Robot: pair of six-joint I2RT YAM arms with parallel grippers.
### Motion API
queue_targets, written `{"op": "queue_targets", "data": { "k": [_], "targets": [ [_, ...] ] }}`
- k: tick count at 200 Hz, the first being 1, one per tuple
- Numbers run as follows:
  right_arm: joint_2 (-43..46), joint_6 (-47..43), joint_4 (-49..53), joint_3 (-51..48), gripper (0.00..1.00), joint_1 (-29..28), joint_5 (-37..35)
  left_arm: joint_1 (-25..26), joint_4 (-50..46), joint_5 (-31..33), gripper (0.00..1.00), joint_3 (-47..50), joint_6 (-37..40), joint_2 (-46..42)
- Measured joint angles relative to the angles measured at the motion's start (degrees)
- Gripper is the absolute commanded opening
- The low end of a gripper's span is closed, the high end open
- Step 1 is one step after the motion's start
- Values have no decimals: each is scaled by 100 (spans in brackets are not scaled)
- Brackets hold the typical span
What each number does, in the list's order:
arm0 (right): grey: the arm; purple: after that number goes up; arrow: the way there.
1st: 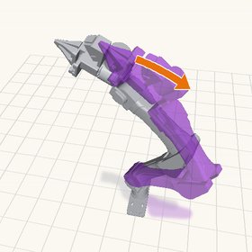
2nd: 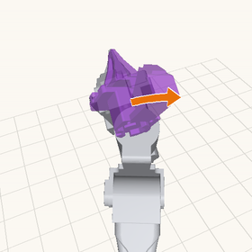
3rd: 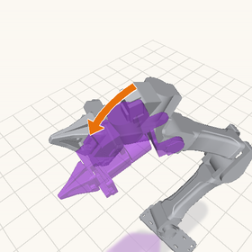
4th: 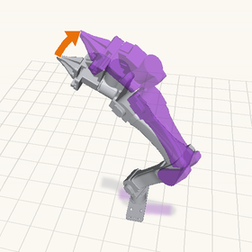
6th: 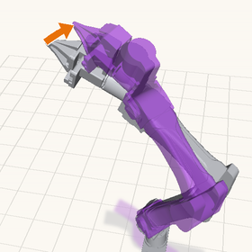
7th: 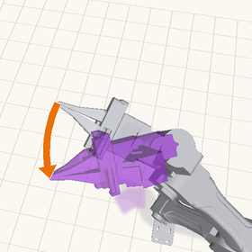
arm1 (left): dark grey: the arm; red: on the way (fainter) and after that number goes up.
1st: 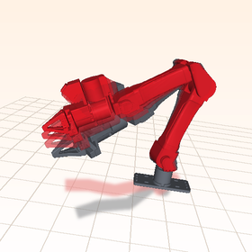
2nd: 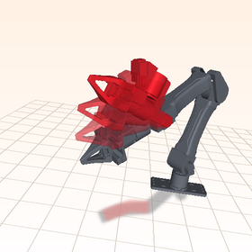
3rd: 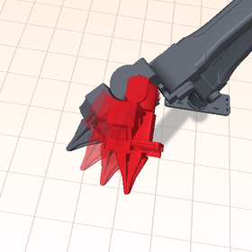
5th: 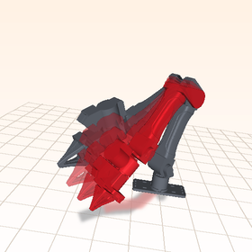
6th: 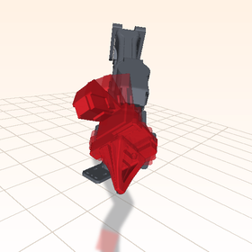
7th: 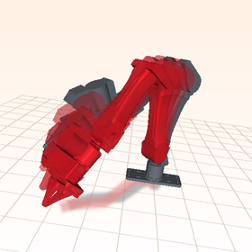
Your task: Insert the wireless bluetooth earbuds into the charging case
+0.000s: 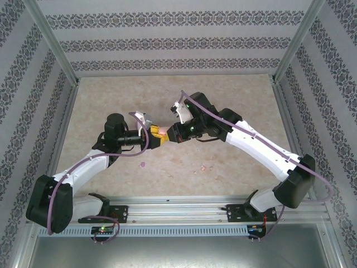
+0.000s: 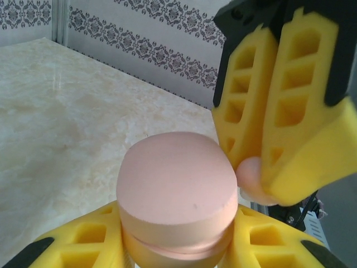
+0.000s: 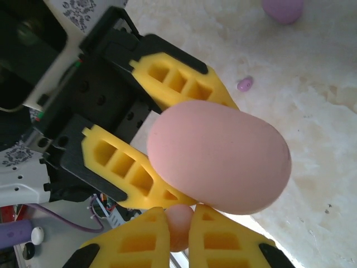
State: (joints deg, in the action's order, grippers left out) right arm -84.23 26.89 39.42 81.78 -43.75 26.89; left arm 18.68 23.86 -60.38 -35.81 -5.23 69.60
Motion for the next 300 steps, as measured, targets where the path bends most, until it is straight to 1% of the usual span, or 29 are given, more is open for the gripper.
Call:
{"op": "queue_targets", "data": {
  "k": [37,88,153,300],
  "targets": [
    [-74,-2,-7,210,9,33,-4,48,26,-50,13,0,-4,0],
    [-122,46,-39,214,9,162,-55,52,90,-133,14,0,-15,0],
    [-125,227,-212,214,10,164,-61,85,105,-197,14,-20,-20,0],
    [-267,474,-544,212,9,-42,-22,157,184,-190,13,-68,-83,-7]
  ]
}}
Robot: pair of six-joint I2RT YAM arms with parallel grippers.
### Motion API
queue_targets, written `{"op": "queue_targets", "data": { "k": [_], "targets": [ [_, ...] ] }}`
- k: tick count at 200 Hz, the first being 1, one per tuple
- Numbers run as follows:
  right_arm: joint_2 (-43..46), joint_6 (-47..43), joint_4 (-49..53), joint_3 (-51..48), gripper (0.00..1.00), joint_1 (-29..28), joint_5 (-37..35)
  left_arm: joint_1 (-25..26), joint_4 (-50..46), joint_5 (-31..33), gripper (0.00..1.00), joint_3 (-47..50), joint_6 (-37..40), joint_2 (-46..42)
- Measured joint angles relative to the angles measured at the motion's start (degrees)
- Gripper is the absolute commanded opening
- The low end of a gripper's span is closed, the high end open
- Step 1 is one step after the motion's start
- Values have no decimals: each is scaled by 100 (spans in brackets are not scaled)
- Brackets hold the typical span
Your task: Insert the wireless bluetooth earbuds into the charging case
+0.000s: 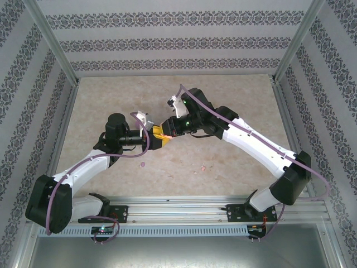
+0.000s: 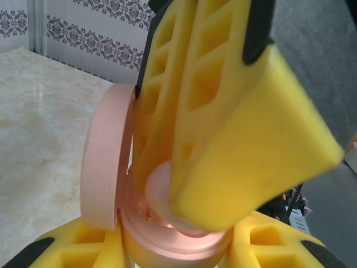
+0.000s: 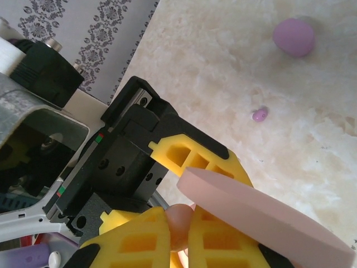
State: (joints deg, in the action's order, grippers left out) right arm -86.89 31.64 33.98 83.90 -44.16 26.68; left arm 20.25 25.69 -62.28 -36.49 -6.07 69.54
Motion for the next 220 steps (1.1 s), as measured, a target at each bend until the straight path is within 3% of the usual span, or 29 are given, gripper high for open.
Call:
{"op": "queue_targets", "data": {
  "k": [130,220],
  "targets": [
    [-26,-9,76,-4,14,0,-221,2,-17,107,13,-28,4,28],
    [-26,-31,153,7,24,-37,-310,7,-57,103,14,-28,7,28]
  ]
}}
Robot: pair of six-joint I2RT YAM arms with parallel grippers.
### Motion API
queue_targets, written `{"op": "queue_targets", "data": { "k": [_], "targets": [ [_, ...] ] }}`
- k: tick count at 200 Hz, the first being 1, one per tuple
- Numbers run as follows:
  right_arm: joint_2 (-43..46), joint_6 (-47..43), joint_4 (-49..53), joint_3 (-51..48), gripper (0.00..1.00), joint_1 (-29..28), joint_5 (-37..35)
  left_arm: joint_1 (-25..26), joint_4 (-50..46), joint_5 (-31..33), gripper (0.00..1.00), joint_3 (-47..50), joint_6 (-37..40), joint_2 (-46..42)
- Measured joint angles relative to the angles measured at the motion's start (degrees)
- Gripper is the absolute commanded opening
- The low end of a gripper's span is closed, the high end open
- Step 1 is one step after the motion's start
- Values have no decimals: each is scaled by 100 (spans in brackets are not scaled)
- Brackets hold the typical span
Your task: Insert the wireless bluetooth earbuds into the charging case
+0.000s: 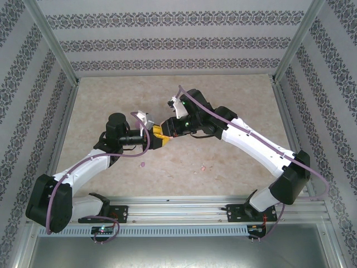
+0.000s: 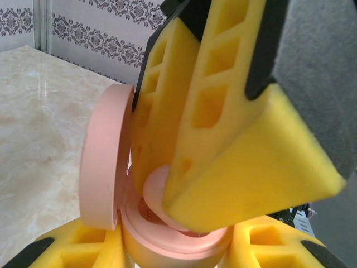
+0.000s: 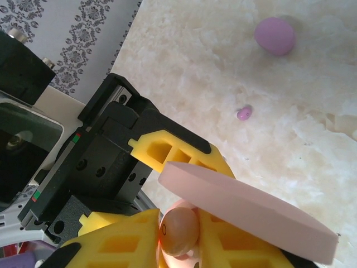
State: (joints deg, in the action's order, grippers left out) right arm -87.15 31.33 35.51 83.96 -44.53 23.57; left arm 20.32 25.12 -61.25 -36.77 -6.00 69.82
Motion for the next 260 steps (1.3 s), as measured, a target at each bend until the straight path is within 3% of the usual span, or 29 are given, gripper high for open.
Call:
{"op": "queue_targets", "data": {
  "k": [121,202,260],
  "targets": [
    [0,-15,417,245,35,-37,-81,0,0,-22,14,-2,149,-17],
    [0,-17,553,407,37,-74,-192,0,-9,-20,14,-2,243,-44],
    [0,-17,588,422,22,-90,-282,0,-24,-17,14,-2,315,-44]
  ]
}}
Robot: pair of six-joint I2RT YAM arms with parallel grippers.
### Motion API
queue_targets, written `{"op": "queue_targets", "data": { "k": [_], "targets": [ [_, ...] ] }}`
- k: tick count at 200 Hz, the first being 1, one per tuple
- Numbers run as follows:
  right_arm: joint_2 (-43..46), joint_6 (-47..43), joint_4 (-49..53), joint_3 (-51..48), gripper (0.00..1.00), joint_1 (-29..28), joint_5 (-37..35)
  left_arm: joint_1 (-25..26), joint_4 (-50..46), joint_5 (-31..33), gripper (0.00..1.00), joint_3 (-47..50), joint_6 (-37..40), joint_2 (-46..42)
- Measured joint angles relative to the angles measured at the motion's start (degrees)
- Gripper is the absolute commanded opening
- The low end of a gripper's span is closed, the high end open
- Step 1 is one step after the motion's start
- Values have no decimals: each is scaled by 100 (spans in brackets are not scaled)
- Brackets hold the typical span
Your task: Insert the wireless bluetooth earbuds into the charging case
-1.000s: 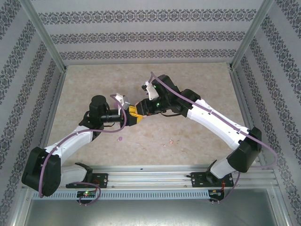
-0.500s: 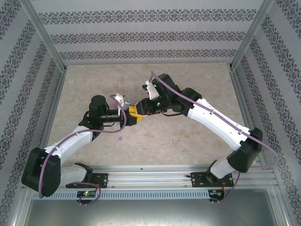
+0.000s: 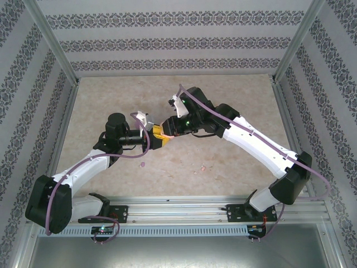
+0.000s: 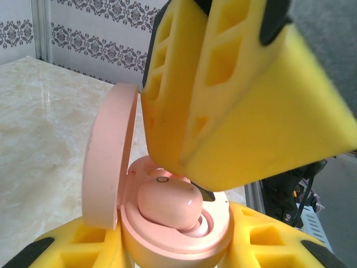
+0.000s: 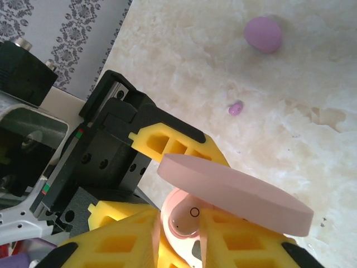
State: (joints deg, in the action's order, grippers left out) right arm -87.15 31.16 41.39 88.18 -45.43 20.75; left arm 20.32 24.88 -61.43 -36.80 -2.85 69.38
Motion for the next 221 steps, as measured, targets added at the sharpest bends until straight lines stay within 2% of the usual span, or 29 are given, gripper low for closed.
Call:
{"op": "queue_targets", "data": {
  "k": [81,123,155,221],
  "targets": [
    [61,2,61,-83,19,-96,-146,0,4,20,14,0,57,0],
    [238,22,59,-214,26,-96,-186,-2,125,20,14,0,55,2],
    [358,22,57,-214,28,-96,-229,0,195,20,14,2,57,2],
    [1364,350,-136,-588,29,74,-684,0,778,162,14,264,199,0]
  ]
}}
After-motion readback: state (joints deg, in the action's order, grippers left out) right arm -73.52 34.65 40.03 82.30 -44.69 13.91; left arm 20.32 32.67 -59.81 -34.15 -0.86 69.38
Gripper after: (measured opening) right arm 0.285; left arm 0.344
